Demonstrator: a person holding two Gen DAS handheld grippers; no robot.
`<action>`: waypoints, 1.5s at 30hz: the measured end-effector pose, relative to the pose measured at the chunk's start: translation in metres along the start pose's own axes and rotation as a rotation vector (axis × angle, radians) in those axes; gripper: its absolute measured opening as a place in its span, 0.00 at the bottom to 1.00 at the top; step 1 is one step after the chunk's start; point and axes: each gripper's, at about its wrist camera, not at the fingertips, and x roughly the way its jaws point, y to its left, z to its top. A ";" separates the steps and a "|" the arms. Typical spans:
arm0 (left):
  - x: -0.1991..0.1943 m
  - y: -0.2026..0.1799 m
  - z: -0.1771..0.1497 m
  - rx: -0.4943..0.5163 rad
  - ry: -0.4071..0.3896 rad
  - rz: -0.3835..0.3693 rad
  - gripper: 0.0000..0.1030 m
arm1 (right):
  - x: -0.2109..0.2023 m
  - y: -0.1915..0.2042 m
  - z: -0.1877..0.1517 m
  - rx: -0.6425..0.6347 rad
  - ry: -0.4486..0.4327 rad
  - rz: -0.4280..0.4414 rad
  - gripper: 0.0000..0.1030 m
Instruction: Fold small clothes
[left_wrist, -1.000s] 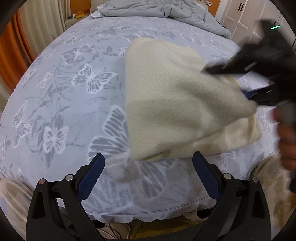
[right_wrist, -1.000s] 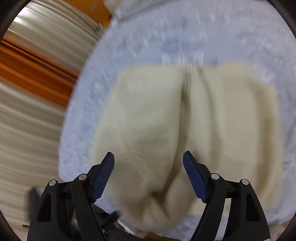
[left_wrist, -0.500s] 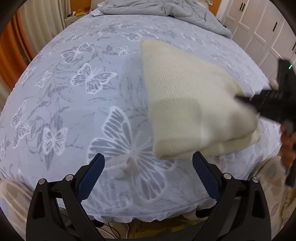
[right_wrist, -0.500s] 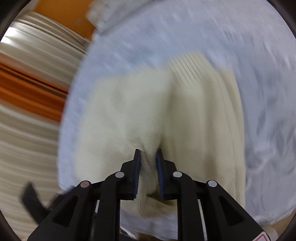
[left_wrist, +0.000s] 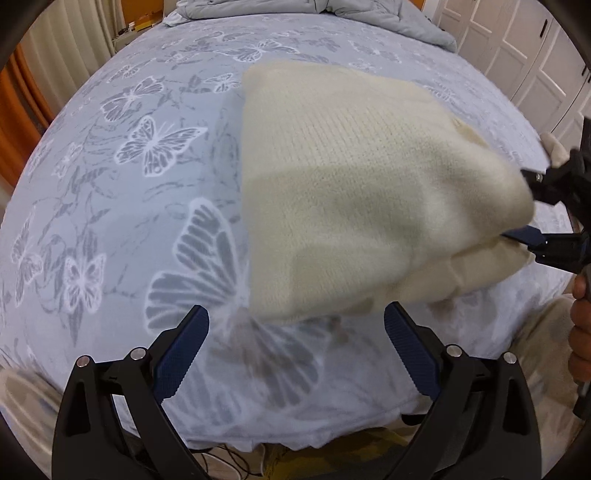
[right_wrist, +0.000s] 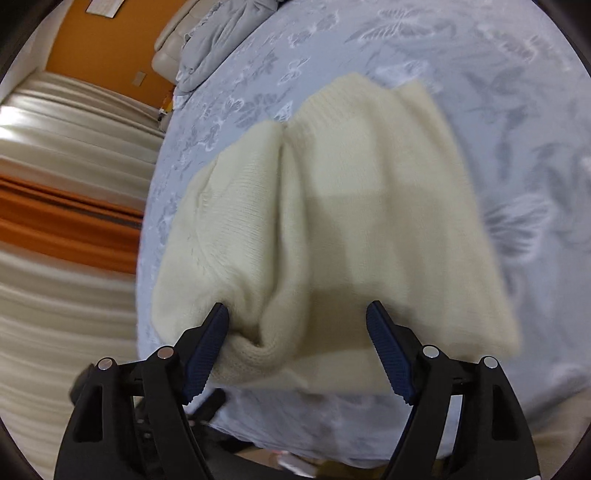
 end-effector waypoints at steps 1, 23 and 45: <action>-0.002 0.002 0.003 -0.009 -0.010 -0.019 0.86 | 0.004 0.005 0.002 0.006 0.006 0.042 0.31; 0.020 -0.046 0.014 0.074 0.073 -0.128 0.59 | -0.087 -0.032 0.013 -0.015 -0.162 0.002 0.60; 0.015 -0.059 0.015 0.111 0.084 -0.134 0.72 | -0.058 -0.075 0.050 -0.056 -0.078 -0.119 0.18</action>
